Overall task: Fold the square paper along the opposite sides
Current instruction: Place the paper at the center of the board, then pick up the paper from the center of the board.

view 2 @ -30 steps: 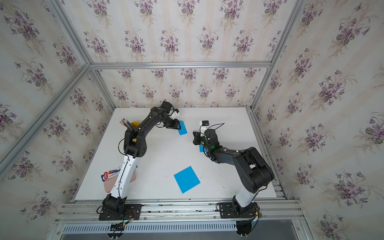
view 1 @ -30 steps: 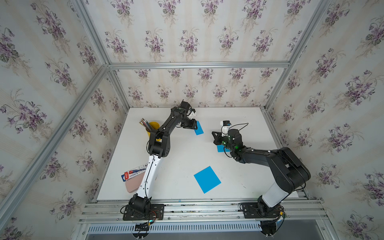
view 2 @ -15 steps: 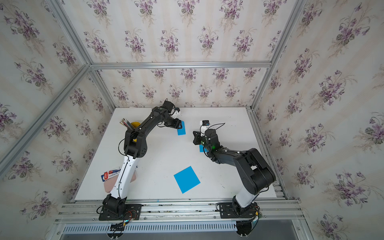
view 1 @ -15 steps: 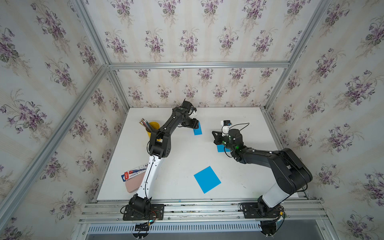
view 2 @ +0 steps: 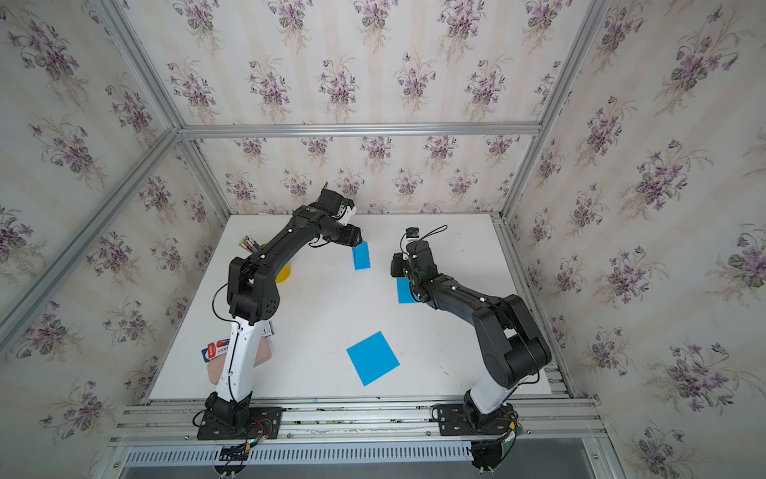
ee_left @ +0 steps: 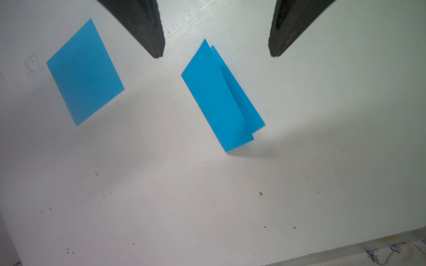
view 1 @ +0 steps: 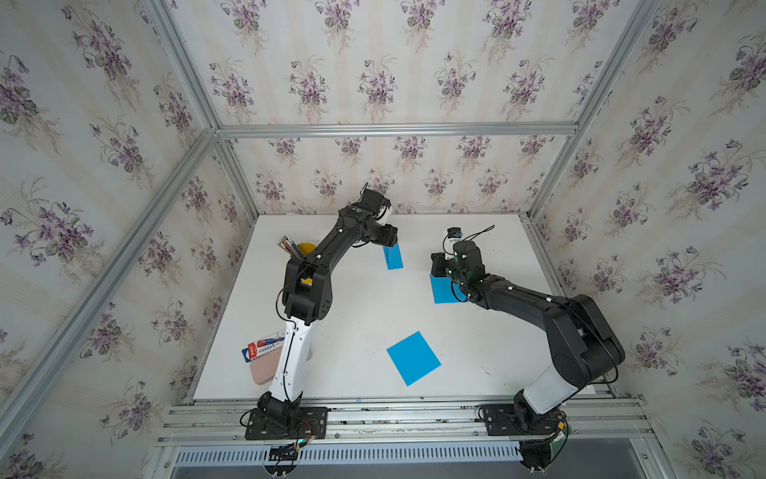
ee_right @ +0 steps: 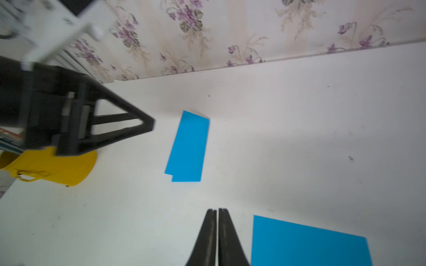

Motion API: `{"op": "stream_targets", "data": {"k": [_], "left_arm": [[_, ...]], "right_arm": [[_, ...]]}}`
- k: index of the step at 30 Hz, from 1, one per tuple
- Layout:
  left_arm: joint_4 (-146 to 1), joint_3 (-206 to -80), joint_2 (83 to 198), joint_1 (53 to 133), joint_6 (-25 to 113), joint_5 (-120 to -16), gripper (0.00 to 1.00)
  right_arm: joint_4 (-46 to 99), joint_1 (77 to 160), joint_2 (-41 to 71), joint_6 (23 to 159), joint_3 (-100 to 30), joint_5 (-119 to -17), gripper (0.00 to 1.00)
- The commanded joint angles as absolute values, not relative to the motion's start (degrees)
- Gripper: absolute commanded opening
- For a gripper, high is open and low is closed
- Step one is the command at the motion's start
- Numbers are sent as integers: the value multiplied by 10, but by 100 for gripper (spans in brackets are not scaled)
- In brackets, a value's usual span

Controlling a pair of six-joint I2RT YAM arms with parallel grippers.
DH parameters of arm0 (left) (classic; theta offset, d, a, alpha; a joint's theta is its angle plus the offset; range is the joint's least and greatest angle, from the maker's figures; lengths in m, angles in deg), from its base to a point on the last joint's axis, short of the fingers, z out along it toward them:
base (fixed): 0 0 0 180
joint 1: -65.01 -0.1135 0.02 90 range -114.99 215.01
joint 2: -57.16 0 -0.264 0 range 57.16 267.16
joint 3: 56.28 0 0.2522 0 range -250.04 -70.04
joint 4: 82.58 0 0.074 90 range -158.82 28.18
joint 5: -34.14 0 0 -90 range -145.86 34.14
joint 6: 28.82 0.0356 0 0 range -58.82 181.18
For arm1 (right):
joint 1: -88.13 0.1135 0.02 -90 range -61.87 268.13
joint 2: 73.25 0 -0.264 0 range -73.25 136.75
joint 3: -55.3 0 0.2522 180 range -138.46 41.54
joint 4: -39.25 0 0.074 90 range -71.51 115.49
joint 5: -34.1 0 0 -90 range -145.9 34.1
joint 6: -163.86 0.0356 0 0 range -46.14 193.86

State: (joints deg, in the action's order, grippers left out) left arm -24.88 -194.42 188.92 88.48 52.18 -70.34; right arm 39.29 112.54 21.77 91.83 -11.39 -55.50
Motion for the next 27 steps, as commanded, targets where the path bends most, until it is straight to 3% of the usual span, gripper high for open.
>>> {"op": "stream_targets", "data": {"k": [1,4,10,19,27], "left_arm": [[-254,-1891,1839,903,467,-662,76],[-252,-1837,1799,923,433,-683,77],[-278,-1792,1788,963,381,-752,84],[-296,-1831,1861,985,341,-849,85],[-309,-1837,1907,988,320,-883,85]], "right_arm": [[252,1086,230,925,-112,-563,25],[259,1039,235,938,-90,-616,45],[267,1008,259,931,-84,-633,58],[278,1004,295,936,-66,-643,59],[345,1019,283,987,-31,-757,57]]}}
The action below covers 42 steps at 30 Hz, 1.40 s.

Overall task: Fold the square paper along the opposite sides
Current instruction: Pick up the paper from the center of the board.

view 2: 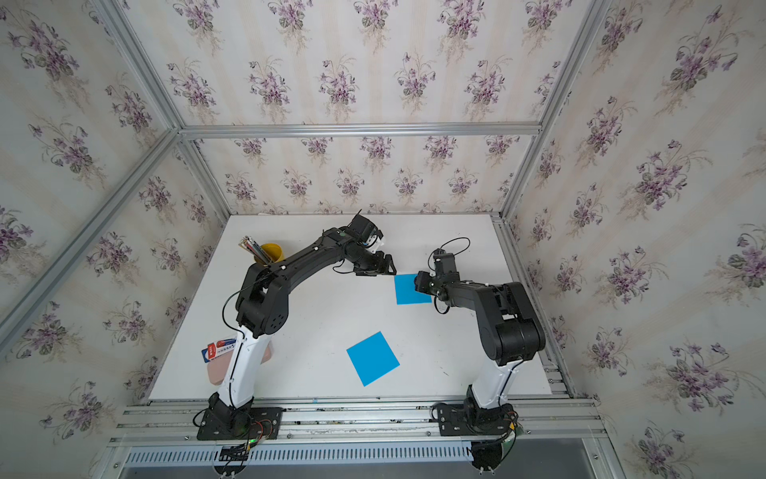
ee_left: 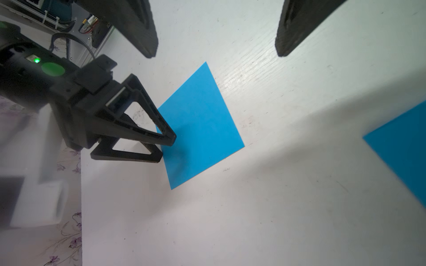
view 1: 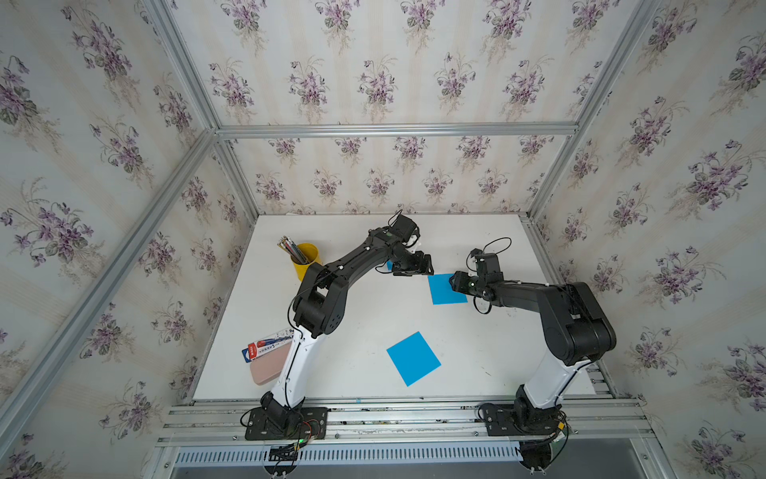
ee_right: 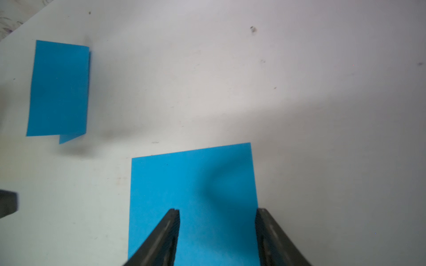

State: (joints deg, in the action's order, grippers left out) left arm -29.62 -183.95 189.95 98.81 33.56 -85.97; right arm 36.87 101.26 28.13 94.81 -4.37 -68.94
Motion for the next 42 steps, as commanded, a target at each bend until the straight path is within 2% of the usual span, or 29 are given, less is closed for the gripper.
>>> {"op": "stream_targets", "data": {"k": [1,10,16,21,31,35,42], "left_arm": [[-313,-1830,1909,988,315,-886,85],[-365,-1710,1884,987,293,-905,85],[-371,-1687,1885,985,296,-902,82],[-365,-1682,1882,985,302,-898,68],[-348,-1687,1878,982,319,-885,28],[-358,-1694,1854,975,323,-898,23],[-450,-1686,1749,946,292,-962,24]], "right_arm": [[358,1023,283,999,-25,-773,57],[440,1062,279,1051,9,-817,55],[491,1076,294,1076,24,-841,54],[512,1078,290,1088,33,-848,53],[504,1074,272,1085,23,-847,52],[463,1067,233,1068,-1,-843,53],[434,1051,134,1076,-23,-853,53]]}}
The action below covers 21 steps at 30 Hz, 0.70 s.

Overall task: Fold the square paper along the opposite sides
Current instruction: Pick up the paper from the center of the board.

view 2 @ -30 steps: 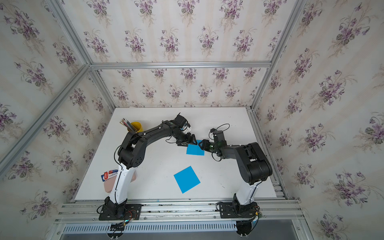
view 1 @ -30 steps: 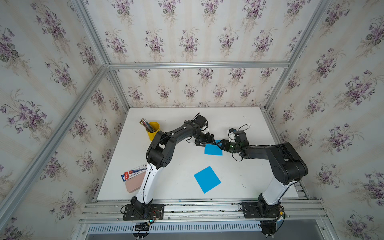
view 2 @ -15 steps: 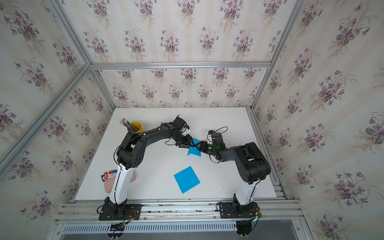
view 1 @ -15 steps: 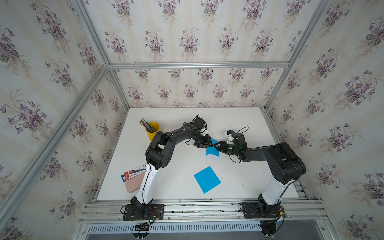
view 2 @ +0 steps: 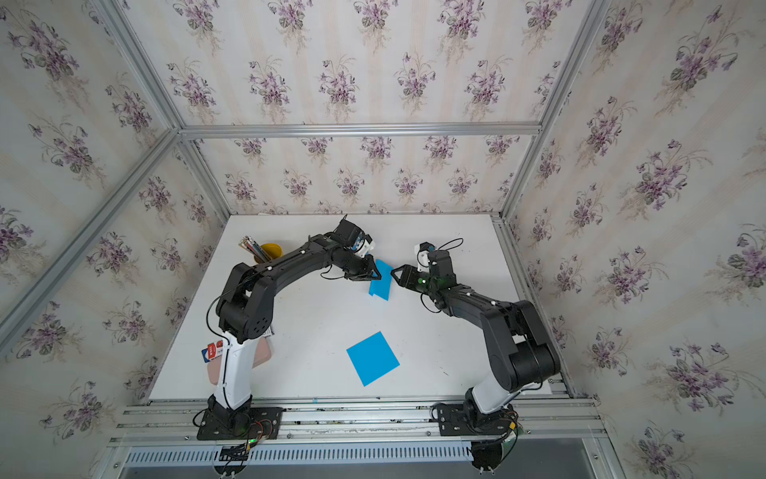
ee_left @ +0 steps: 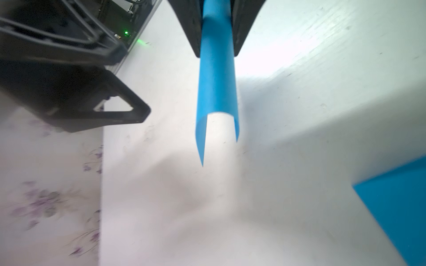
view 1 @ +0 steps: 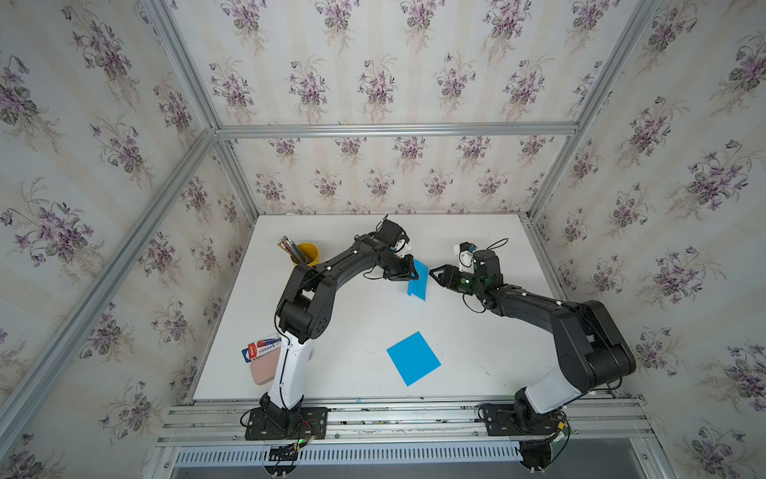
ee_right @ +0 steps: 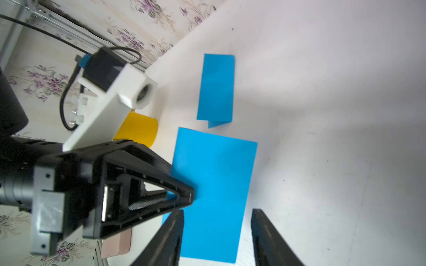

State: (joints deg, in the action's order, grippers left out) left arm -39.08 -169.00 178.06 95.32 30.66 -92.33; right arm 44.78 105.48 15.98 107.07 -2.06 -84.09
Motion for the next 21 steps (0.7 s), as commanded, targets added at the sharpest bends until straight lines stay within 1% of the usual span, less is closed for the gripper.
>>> {"op": "stream_targets", "data": {"k": [1,5,10,14,16,18,19,21], "left_arm": [[-466,-1682,1737,941,285,-969,25],[-541,-1657,1695,927,251,-1010,26],[-675,-1607,1671,918,180,-1067,28],[-716,-1591,1666,917,159,-1084,31],[-720,-1588,1665,916,158,-1086,32],[-724,-1585,1665,916,157,-1087,32],[-724,-1584,1665,916,158,-1087,33],[-727,-1581,1665,916,158,-1088,33]], "right_arm": [[440,1050,125,1084,-24,-859,53],[484,1050,99,1138,-35,-896,54],[572,1050,106,1222,-40,-940,53],[620,1050,125,1266,-49,-961,53],[633,1051,133,1280,-53,-967,50],[646,1051,139,1291,-56,-972,44],[647,1051,141,1293,-57,-972,40],[647,1051,143,1294,-59,-972,29]]}}
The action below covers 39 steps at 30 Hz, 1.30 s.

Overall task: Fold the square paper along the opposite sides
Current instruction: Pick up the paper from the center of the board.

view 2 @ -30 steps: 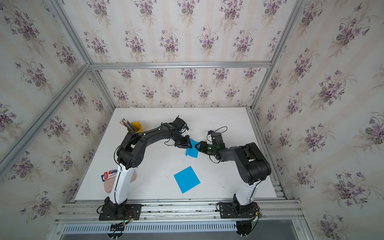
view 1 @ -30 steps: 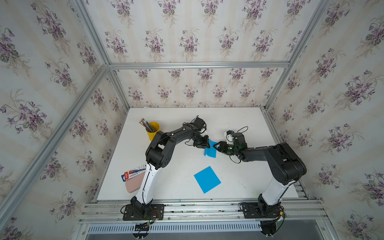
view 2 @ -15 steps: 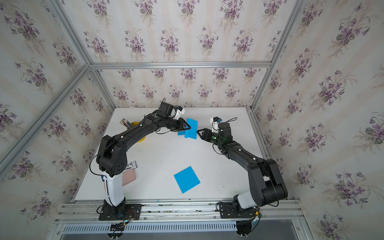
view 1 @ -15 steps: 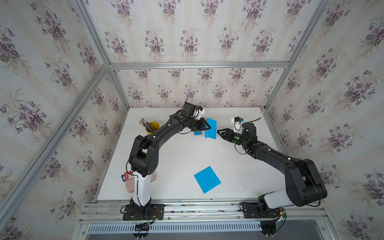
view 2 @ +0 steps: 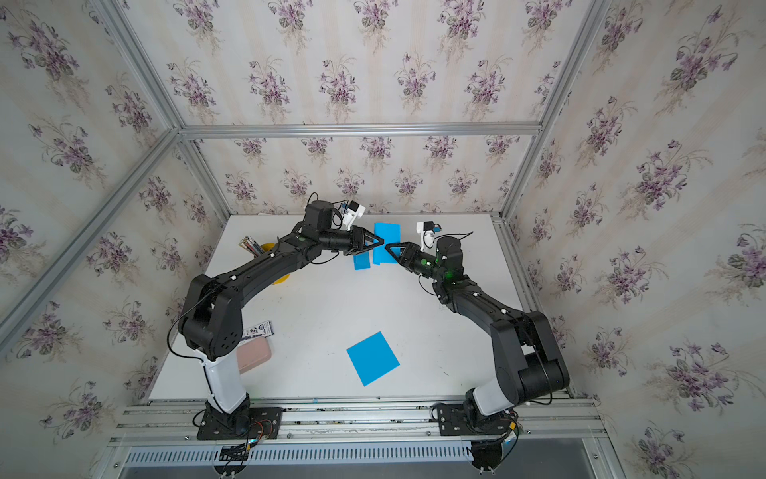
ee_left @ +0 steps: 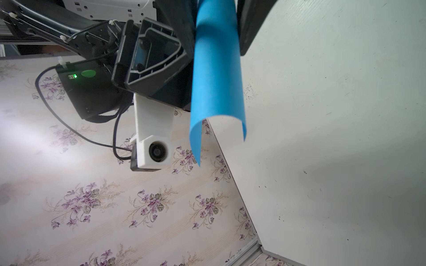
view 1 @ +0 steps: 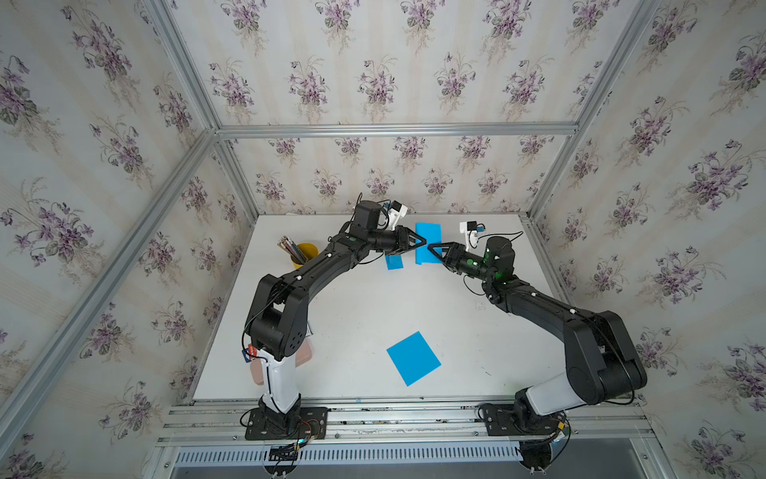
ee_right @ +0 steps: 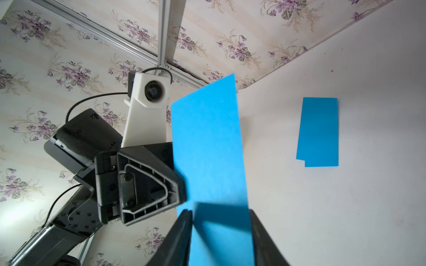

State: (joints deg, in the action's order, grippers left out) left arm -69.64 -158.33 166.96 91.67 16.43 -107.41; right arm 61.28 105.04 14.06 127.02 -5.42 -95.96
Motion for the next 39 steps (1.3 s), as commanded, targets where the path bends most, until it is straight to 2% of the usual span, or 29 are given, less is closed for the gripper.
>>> {"op": "stream_targets", "data": {"k": [1,5,11,14,17,21,24,28,30,39], "left_arm": [[-726,-1580,1664,916,159,-1088,34],[-724,-1576,1662,915,164,-1090,34],[-722,-1564,1655,913,171,-1090,34],[-722,-1558,1652,913,175,-1087,34],[-721,-1554,1651,913,178,-1085,35],[-718,-1552,1653,913,185,-1084,37],[-701,-1557,1652,911,204,-1084,42],[-688,-1564,1638,884,210,-1101,61],[-708,-1556,1623,865,193,-1121,67],[-900,-1474,1596,835,58,-1186,70]], "right_arm": [[647,1051,142,1293,-59,-972,28],[631,1050,141,1281,-66,-968,27],[628,1047,142,1277,-69,-968,35],[629,1047,141,1278,-69,-968,36],[628,1046,139,1278,-71,-968,31],[628,1046,141,1279,-73,-968,10],[618,1045,139,1267,-80,-969,0],[593,1044,130,1223,-96,-986,0],[583,1044,125,1202,-109,-1009,0],[615,1045,97,1207,-132,-1066,0]]}}
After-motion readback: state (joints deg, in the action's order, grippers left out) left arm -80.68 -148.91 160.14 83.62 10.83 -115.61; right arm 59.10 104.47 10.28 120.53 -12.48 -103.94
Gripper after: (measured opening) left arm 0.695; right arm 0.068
